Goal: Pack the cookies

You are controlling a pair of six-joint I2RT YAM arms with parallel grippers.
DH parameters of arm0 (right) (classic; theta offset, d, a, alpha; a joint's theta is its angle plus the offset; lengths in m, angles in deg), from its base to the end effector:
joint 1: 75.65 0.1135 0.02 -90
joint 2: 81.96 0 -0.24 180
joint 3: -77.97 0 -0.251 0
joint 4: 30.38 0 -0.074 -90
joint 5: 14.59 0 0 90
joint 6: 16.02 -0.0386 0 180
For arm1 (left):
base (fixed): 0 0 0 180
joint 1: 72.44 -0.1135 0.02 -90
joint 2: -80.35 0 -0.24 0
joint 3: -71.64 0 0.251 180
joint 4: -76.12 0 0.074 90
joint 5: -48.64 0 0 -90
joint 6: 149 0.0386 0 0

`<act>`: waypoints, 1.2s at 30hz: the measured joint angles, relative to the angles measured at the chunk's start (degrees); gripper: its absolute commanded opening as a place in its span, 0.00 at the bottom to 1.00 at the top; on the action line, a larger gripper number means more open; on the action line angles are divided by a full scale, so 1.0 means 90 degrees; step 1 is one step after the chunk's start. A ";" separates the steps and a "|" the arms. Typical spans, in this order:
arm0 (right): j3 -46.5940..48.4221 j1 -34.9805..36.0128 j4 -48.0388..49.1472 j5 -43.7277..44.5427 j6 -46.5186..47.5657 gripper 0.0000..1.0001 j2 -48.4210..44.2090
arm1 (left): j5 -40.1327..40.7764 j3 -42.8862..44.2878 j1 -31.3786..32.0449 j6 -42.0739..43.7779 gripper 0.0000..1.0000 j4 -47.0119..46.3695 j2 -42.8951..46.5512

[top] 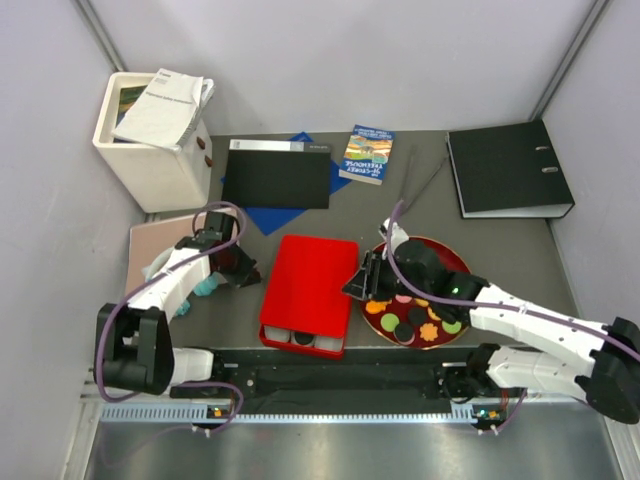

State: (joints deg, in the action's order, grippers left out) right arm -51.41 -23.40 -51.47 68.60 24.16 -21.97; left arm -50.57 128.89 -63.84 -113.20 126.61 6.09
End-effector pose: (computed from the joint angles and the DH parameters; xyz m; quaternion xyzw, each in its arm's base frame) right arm 0.1460 0.1961 0.2235 -0.0479 0.8657 0.4178 0.2716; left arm 0.2342 -0.0417 0.1675 -0.3644 0.9073 -0.1685 0.1250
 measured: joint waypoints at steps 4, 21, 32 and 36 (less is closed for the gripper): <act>0.0733 -0.0056 -0.0517 0.0294 0.0362 0.36 -0.0029 | 0.0308 0.0204 -0.0257 0.0143 0.15 0.0160 -0.0146; 0.6103 -0.2016 -0.3594 0.0869 0.2093 0.07 0.4617 | 0.2011 0.0709 -0.0238 0.0826 0.00 0.1746 0.1525; 0.7546 -0.2016 -0.4590 0.0872 0.2713 0.00 0.6392 | 0.1554 0.0049 -0.0104 0.0843 0.00 0.1970 0.1688; 0.7558 -0.2016 -0.4748 0.0826 0.2832 0.00 0.6572 | 0.1421 -0.0039 -0.0102 0.0826 0.00 0.1931 0.1685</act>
State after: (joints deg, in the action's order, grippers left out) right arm 16.61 -41.54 -94.20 76.03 49.64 37.17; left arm -37.79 128.54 -64.75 -105.77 143.99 21.26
